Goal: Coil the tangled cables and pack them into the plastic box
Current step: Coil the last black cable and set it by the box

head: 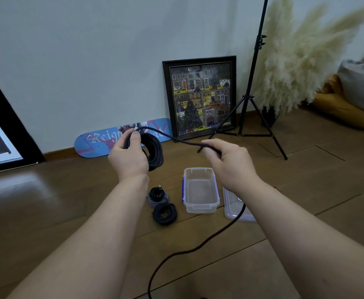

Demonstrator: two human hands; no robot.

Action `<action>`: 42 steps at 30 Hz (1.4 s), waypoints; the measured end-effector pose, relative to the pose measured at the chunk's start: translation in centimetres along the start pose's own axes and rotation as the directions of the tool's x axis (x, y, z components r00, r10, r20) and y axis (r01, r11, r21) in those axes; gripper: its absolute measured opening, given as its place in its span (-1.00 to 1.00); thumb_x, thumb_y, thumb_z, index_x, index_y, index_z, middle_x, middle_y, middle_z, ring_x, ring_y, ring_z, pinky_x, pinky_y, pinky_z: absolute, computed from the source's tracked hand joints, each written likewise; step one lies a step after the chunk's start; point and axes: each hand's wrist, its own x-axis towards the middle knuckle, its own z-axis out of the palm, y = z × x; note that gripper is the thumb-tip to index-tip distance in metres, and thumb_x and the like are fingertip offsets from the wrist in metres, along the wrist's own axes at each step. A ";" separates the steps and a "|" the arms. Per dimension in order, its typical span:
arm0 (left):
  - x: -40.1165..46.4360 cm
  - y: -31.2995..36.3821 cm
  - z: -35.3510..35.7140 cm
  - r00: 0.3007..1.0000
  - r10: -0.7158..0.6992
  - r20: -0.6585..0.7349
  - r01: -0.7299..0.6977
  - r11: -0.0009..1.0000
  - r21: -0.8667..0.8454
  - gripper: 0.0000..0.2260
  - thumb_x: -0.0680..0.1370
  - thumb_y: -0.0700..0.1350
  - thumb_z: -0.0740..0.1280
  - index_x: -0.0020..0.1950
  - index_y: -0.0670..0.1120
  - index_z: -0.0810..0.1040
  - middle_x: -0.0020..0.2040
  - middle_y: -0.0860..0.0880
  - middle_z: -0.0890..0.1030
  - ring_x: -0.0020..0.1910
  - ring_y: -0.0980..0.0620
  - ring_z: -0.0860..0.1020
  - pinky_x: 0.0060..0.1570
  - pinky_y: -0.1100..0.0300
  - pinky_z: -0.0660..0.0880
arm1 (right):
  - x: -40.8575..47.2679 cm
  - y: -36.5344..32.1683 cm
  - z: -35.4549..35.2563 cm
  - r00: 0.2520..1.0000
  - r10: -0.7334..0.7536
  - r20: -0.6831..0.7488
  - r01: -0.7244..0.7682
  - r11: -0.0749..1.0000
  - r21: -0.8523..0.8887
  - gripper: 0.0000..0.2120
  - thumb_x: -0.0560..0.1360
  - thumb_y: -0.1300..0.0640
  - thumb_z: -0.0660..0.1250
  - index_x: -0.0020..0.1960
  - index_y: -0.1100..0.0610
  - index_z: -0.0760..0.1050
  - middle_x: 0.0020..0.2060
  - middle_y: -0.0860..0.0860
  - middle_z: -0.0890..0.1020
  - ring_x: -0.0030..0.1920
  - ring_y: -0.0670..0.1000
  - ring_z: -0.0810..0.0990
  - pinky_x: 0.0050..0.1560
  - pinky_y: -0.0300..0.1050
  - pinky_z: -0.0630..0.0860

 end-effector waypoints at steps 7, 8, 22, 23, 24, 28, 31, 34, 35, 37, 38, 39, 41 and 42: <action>-0.3 -0.5 0.1 0.999 0.012 0.033 -0.013 0.999 0.038 -0.89 0.56 -0.10 0.37 -0.08 0.11 0.63 -0.11 0.07 0.64 -0.14 0.06 0.50 0.10 -0.05 0.55 | 0.1 -0.4 0.0 1.000 0.016 -0.009 -0.015 0.993 0.114 -0.87 0.62 0.19 0.10 0.11 0.03 0.36 -0.26 0.01 0.55 -0.28 -0.02 0.45 -0.23 -0.05 0.38; -0.3 -0.5 0.1 0.999 0.015 0.032 -0.016 0.999 0.038 -0.89 0.57 -0.10 0.37 -0.07 0.11 0.63 -0.11 0.10 0.64 -0.13 0.07 0.51 0.11 -0.03 0.55 | 0.1 -0.4 -0.1 1.000 0.009 -0.014 -0.007 0.992 0.123 -0.89 0.63 0.18 0.11 0.09 0.03 0.37 -0.28 -0.01 0.53 -0.30 -0.05 0.44 -0.25 -0.06 0.38; -0.1 -0.5 -0.5 0.979 0.149 0.141 -0.170 0.973 0.155 -0.84 0.58 -0.12 0.36 0.12 -0.07 0.66 0.01 0.02 0.67 -0.01 0.15 0.60 -0.13 0.52 0.46 | 0.7 -1.5 -2.6 0.909 -0.028 0.416 0.134 0.965 -0.227 -0.83 0.61 0.13 0.23 0.06 -0.04 0.59 -0.18 -0.20 0.49 -0.13 -0.14 0.48 -0.10 -0.22 0.38; -0.1 -0.6 -0.5 0.975 0.156 0.159 -0.183 0.968 0.169 -0.84 0.57 -0.12 0.36 0.12 -0.08 0.67 0.02 0.01 0.67 0.01 0.14 0.60 -0.11 0.51 0.47 | 0.6 -1.8 -2.8 0.877 -0.009 0.481 0.107 0.979 -0.175 -0.84 0.60 0.14 0.25 0.02 -0.04 0.59 -0.22 -0.20 0.51 -0.19 -0.18 0.48 -0.16 -0.27 0.36; -0.2 -0.7 -0.5 0.971 0.161 0.179 -0.194 0.964 0.182 -0.84 0.57 -0.13 0.37 0.11 -0.08 0.67 0.02 0.02 0.67 0.02 0.14 0.61 -0.08 0.49 0.47 | 0.4 -2.1 -2.8 0.847 -0.001 0.531 0.074 0.990 -0.117 -0.84 0.59 0.15 0.26 0.00 -0.02 0.60 -0.23 -0.18 0.54 -0.22 -0.20 0.50 -0.20 -0.31 0.37; -1.3 -0.6 0.0 0.934 0.195 0.299 -0.270 0.934 0.234 -0.90 0.56 -0.14 0.38 0.03 0.03 0.65 -0.08 0.10 0.64 -0.10 0.24 0.57 -0.08 0.46 0.50 | 0.5 -2.5 -3.0 0.806 -0.041 0.590 -0.041 0.991 0.125 -0.83 0.57 0.21 0.29 -0.06 0.02 0.63 -0.22 -0.03 0.61 -0.27 -0.10 0.50 -0.21 -0.24 0.43; -1.6 -0.6 0.1 0.900 0.201 0.387 -0.314 0.914 0.256 -0.87 0.56 -0.16 0.39 0.00 0.08 0.62 -0.09 0.20 0.61 -0.11 0.36 0.55 -0.08 0.52 0.46 | 0.8 -2.2 -3.1 0.790 -0.025 0.612 -0.211 0.927 0.310 -0.81 0.58 0.28 0.26 -0.10 0.10 0.61 -0.42 -0.08 0.44 -0.44 -0.14 0.31 -0.39 -0.30 0.27; -1.5 -0.6 -0.1 0.877 0.196 0.438 -0.343 0.894 0.288 -0.87 0.56 -0.15 0.39 0.02 0.10 0.62 -0.08 0.25 0.59 -0.09 0.38 0.54 -0.07 0.53 0.44 | 1.4 -1.4 -3.5 0.845 0.061 0.531 -0.329 0.842 0.427 -0.78 0.57 0.32 0.24 -0.14 0.13 0.60 -0.48 -0.09 0.44 -0.47 -0.12 0.27 -0.45 -0.27 0.17; -1.4 -0.6 -0.1 0.874 0.197 0.444 -0.351 0.888 0.297 -0.87 0.56 -0.14 0.38 0.02 0.10 0.61 -0.07 0.24 0.59 -0.07 0.35 0.54 -0.08 0.53 0.44 | 1.7 -1.1 -3.8 0.874 0.099 0.476 -0.322 0.851 0.415 -0.79 0.56 0.31 0.25 -0.14 0.14 0.61 -0.47 -0.08 0.46 -0.48 -0.12 0.29 -0.47 -0.28 0.18; -1.3 -0.5 -0.4 0.884 0.200 0.422 -0.348 0.885 0.310 -0.87 0.57 -0.13 0.38 0.04 0.09 0.62 -0.07 0.22 0.60 -0.06 0.29 0.55 -0.09 0.52 0.45 | 1.9 -0.8 -4.3 0.907 0.135 0.398 -0.288 0.889 0.356 -0.80 0.55 0.30 0.25 -0.15 0.16 0.62 -0.44 -0.06 0.48 -0.51 -0.18 0.34 -0.51 -0.35 0.24; -1.2 -0.5 -0.4 0.894 0.201 0.400 -0.341 0.885 0.318 -0.88 0.57 -0.12 0.37 0.06 0.07 0.64 -0.07 0.19 0.61 -0.05 0.25 0.55 -0.06 0.47 0.47 | 1.9 -0.7 -4.4 0.905 0.136 0.402 -0.287 0.894 0.343 -0.79 0.55 0.30 0.25 -0.16 0.16 0.63 -0.43 -0.06 0.48 -0.52 -0.19 0.34 -0.51 -0.35 0.25; -1.2 -0.5 -0.5 0.904 0.200 0.378 -0.334 0.883 0.330 -0.87 0.57 -0.11 0.37 0.09 0.04 0.65 -0.05 0.14 0.62 -0.03 0.21 0.56 -0.01 0.39 0.49 | 1.8 -0.7 -4.3 0.891 0.126 0.435 -0.294 0.892 0.343 -0.79 0.54 0.31 0.26 -0.17 0.15 0.63 -0.44 -0.05 0.47 -0.51 -0.16 0.32 -0.50 -0.32 0.23; -1.3 -0.6 -0.4 0.915 0.202 0.348 -0.325 0.882 0.342 -0.84 0.57 -0.10 0.37 0.13 0.00 0.66 -0.02 0.08 0.63 0.01 0.15 0.56 0.08 0.25 0.51 | 1.5 -0.9 -4.1 0.837 0.079 0.541 -0.311 0.883 0.352 -0.77 0.52 0.34 0.25 -0.20 0.16 0.62 -0.45 -0.04 0.46 -0.49 -0.12 0.28 -0.46 -0.27 0.16; -1.3 -0.6 -0.3 0.916 0.205 0.344 -0.326 0.881 0.343 -0.84 0.57 -0.10 0.37 0.13 -0.01 0.66 -0.02 0.08 0.63 0.01 0.14 0.56 0.09 0.23 0.51 | 1.3 -1.1 -3.9 0.805 0.053 0.591 -0.319 0.878 0.356 -0.77 0.52 0.36 0.24 -0.21 0.17 0.62 -0.45 -0.02 0.44 -0.48 -0.11 0.27 -0.45 -0.25 0.14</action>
